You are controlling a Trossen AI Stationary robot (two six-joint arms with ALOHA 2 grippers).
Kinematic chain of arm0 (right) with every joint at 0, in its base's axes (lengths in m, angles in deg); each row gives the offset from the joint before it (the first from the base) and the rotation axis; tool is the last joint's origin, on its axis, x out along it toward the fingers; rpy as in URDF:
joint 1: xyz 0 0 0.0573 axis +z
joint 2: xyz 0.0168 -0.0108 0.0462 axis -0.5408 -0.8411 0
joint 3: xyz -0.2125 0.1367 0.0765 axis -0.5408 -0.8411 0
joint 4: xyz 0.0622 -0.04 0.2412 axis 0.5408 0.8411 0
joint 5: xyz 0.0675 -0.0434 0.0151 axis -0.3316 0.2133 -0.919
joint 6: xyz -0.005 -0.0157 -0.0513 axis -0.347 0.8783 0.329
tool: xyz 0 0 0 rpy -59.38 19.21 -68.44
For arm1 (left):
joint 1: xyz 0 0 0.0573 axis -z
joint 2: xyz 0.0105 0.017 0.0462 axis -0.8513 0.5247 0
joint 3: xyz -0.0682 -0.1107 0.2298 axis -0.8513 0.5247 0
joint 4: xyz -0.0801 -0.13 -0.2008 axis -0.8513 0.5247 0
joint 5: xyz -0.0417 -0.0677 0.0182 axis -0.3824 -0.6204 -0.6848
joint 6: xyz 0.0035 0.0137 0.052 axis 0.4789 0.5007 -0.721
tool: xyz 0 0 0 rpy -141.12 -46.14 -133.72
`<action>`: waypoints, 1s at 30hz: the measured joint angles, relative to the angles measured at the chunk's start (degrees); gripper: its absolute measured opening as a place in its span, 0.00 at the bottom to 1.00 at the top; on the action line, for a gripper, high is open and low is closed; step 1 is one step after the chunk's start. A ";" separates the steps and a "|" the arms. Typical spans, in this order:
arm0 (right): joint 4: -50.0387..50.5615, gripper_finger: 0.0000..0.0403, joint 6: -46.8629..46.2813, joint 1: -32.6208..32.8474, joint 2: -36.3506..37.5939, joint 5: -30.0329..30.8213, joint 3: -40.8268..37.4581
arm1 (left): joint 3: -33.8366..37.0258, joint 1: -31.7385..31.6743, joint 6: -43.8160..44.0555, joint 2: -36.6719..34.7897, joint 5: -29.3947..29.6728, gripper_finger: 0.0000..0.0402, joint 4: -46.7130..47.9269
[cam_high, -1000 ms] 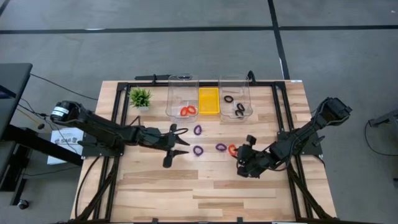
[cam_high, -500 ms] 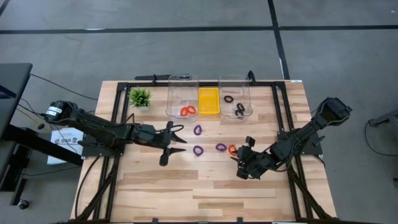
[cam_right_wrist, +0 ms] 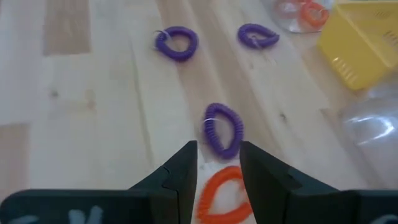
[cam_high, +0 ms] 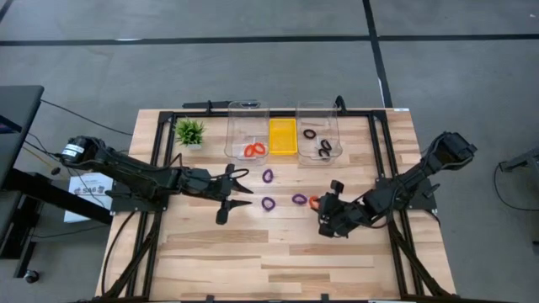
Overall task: Sort spring keychains
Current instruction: Put the orange spring keychain into the left transparent bin
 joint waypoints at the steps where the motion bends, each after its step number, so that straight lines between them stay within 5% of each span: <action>1: 0.02 0.28 1.29 -0.72 0.00 0.02 0.00 | 0.00 0.00 0.09 0.00 0.00 0.37 0.00; 5: 0.21 0.28 8.15 -3.18 0.12 0.35 0.00 | 0.00 0.00 0.09 0.00 0.00 0.37 -0.01; 13: 6.19 0.28 11.02 -2.06 8.49 10.35 -0.02 | 0.00 0.00 0.05 0.02 0.00 0.37 -0.04; 21: 7.25 0.28 2.23 2.32 18.32 12.37 -6.14 | 0.00 0.00 0.05 0.02 0.00 0.37 -0.04; 30: 1.17 0.28 -10.39 2.94 17.91 12.55 -15.60 | 0.00 0.00 -0.13 0.04 0.00 0.37 0.09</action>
